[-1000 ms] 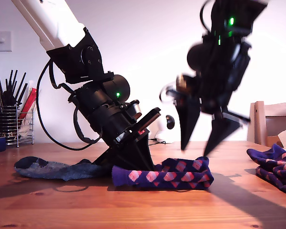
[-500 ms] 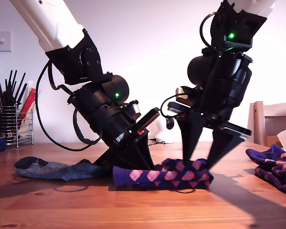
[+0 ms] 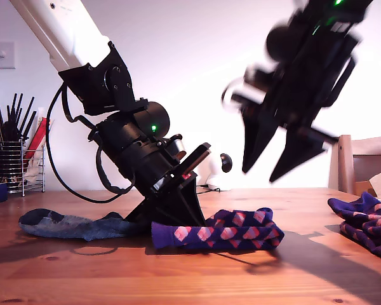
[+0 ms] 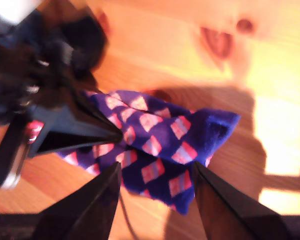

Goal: Fold the socks in front of you. After folding them, place them to the right side.

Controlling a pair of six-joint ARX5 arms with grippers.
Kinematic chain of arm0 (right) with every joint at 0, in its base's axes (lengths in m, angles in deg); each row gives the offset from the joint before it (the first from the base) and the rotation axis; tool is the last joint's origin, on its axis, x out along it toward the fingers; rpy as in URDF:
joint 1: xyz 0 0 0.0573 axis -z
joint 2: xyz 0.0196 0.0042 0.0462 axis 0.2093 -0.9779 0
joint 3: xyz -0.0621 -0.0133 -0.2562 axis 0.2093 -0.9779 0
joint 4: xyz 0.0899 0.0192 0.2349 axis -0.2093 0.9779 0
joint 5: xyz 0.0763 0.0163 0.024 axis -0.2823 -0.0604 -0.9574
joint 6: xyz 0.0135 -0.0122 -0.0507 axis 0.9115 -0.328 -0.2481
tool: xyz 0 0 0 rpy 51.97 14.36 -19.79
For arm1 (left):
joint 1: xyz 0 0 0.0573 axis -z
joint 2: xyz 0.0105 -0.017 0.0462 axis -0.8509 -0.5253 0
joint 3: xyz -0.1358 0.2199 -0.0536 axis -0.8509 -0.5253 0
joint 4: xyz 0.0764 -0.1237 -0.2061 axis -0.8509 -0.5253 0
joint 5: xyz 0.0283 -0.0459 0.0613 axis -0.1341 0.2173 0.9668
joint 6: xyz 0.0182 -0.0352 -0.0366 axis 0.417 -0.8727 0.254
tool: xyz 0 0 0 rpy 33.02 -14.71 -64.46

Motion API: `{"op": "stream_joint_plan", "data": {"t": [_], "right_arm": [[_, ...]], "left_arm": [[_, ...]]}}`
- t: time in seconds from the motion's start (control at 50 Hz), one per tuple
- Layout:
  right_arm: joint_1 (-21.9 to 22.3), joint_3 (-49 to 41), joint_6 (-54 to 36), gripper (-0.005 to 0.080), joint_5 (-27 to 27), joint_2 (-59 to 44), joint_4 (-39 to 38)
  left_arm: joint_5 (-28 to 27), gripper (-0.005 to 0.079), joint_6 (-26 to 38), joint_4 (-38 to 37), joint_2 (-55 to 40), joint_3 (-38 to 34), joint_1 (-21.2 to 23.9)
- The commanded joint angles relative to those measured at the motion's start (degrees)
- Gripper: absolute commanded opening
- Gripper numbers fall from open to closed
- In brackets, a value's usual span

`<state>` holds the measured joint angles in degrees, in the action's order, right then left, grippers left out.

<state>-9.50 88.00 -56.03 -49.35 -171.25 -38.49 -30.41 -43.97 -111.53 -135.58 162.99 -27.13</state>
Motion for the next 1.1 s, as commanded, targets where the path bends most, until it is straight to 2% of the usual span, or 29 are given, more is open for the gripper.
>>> {"op": "stream_joint_plan", "data": {"t": [0.0,0.52,0.72,1.08], "right_arm": [[0.81,-3.41,0.59,0.0405,-1.66,-0.48,-1.27],[6.84,-15.56,4.81,0.0405,-12.83,0.77,-15.21],[7.91,-17.42,5.84,0.0405,-14.53,0.74,-17.86],[8.33,-19.23,6.05,0.0405,-14.47,0.07,-19.63]], "left_arm": [[0.13,-0.0024,0.39,0.46,-3.23,-2.12,-0.17],[-2.54,-0.0024,0.96,1.07,-3.23,-2.12,-0.15],[-4.24,-0.0024,0.98,1.68,-3.26,-2.12,0.00],[-5.53,-0.0024,0.96,1.70,-3.26,-2.12,1.53]]}}
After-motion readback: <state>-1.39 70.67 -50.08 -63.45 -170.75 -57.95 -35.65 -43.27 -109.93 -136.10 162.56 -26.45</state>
